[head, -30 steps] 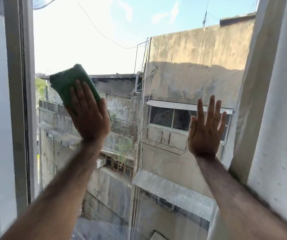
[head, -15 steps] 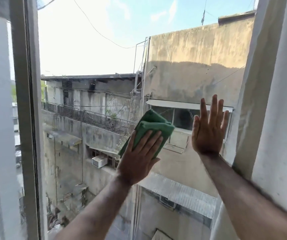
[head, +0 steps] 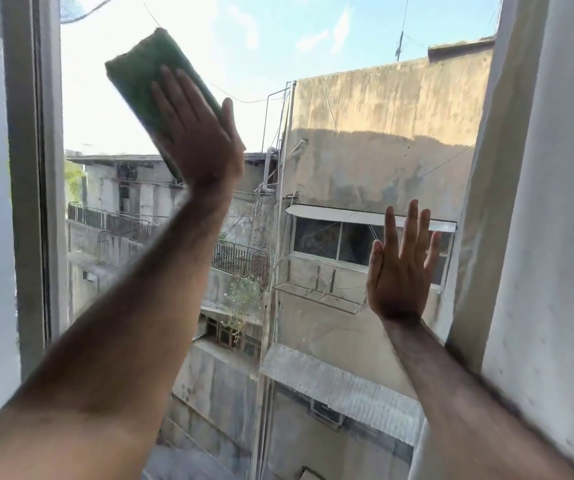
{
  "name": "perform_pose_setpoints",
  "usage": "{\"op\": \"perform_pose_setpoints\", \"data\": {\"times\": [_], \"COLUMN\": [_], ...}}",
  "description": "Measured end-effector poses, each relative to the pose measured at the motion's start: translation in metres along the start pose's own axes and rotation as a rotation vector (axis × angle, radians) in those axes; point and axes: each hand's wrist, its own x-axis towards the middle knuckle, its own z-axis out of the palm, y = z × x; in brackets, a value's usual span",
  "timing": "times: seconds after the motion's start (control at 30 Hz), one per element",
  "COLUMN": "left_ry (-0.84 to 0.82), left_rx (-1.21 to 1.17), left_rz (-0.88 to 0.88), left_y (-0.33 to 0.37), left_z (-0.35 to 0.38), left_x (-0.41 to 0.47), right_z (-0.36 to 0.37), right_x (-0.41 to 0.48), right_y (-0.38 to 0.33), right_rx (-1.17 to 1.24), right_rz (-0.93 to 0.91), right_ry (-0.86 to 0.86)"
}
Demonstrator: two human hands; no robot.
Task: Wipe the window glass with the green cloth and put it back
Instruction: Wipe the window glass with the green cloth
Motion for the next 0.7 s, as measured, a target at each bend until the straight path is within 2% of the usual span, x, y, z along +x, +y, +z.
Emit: {"op": "perform_pose_setpoints", "data": {"times": [0.1,0.23,0.5,0.7], "left_ry": [-0.034,-0.065,-0.174,-0.153], "left_rx": [0.029,0.012,0.138,0.108], "left_rz": [0.292,0.611,0.645,0.703], "left_y": [0.032,0.015,-0.074,-0.078], "left_z": [0.011,0.021,0.007,-0.022], "left_x": [-0.033,-0.089,-0.179,-0.17], "right_z": [-0.001,-0.003,-0.008,-0.009], "right_x": [0.001,0.003,0.002,0.001], "right_y": [-0.001,0.0,-0.005,-0.005], "right_rx": [0.007,0.009,0.02,0.022], "right_rz": [-0.008,-0.003,0.005,0.012], "right_ry": [0.003,0.013,0.006,-0.007]}}
